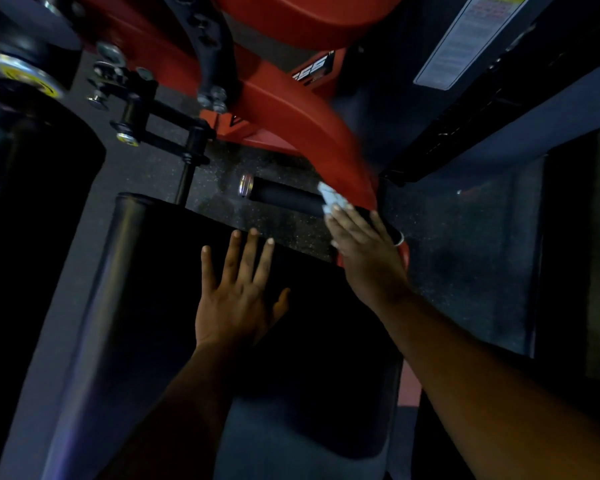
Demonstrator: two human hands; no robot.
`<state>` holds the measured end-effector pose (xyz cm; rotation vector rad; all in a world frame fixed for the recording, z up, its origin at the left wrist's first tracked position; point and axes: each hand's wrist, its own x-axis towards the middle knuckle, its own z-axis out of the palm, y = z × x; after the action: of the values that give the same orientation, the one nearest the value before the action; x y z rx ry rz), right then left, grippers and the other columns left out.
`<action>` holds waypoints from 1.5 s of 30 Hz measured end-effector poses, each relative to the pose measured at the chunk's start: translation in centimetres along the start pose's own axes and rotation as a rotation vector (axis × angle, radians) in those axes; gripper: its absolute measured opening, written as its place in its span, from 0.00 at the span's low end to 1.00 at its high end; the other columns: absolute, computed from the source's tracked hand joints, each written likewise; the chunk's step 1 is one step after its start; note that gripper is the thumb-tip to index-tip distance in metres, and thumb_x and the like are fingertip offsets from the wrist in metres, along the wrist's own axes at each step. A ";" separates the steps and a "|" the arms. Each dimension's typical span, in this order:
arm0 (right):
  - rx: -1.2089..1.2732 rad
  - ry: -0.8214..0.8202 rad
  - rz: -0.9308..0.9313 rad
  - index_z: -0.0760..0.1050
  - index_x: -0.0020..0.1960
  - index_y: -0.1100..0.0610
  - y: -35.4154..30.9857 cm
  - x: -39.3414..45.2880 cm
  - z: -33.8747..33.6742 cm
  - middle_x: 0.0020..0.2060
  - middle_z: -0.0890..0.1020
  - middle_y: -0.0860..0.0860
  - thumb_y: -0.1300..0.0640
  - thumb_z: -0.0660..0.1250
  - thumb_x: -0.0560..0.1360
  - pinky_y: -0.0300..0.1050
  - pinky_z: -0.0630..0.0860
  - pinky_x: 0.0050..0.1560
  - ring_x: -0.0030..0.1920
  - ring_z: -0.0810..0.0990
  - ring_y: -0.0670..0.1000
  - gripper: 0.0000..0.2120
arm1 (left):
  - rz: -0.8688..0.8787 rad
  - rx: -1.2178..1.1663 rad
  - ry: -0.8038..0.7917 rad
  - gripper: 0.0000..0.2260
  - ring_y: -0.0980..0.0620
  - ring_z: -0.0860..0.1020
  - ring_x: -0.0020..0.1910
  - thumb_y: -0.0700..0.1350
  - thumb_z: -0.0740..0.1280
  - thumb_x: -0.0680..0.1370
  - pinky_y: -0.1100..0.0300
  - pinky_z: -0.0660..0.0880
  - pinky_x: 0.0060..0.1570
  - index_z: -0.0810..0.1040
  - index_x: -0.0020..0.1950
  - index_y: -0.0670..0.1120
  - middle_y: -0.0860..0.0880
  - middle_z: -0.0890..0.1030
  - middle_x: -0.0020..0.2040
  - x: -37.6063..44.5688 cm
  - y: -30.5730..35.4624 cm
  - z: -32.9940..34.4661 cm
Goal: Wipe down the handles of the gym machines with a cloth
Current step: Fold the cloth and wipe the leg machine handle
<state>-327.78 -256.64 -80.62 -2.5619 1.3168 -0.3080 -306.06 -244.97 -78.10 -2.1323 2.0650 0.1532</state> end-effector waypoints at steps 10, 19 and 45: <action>0.195 0.067 0.212 0.71 0.75 0.59 -4.3 5.4 0.2 0.73 0.75 0.55 0.54 0.54 0.84 0.55 0.62 0.78 0.74 0.72 0.56 0.23 | -0.006 0.004 -0.021 0.38 0.43 0.48 0.83 0.69 0.52 0.79 0.31 0.45 0.77 0.52 0.85 0.50 0.44 0.53 0.84 0.1 0.0 0.0; 0.231 0.036 0.727 0.75 0.72 0.52 2.1 0.7 -1.1 0.61 0.83 0.57 0.60 0.58 0.84 0.51 0.78 0.57 0.58 0.83 0.60 0.19 | -0.004 -0.007 -0.010 0.39 0.43 0.48 0.83 0.68 0.53 0.80 0.31 0.44 0.77 0.52 0.85 0.49 0.44 0.52 0.84 0.1 0.1 0.0; 0.418 -0.283 0.500 0.78 0.66 0.52 -8.9 13.8 -3.1 0.58 0.84 0.51 0.53 0.56 0.86 0.35 0.71 0.35 0.55 0.83 0.53 0.15 | -0.016 0.014 -0.045 0.39 0.43 0.46 0.83 0.69 0.53 0.79 0.32 0.43 0.77 0.51 0.85 0.50 0.44 0.53 0.84 0.1 0.2 -0.2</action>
<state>-313.99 -263.30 -73.93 -1.7911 1.5288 -0.1014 -306.26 -245.09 -77.88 -2.1166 2.0183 0.1832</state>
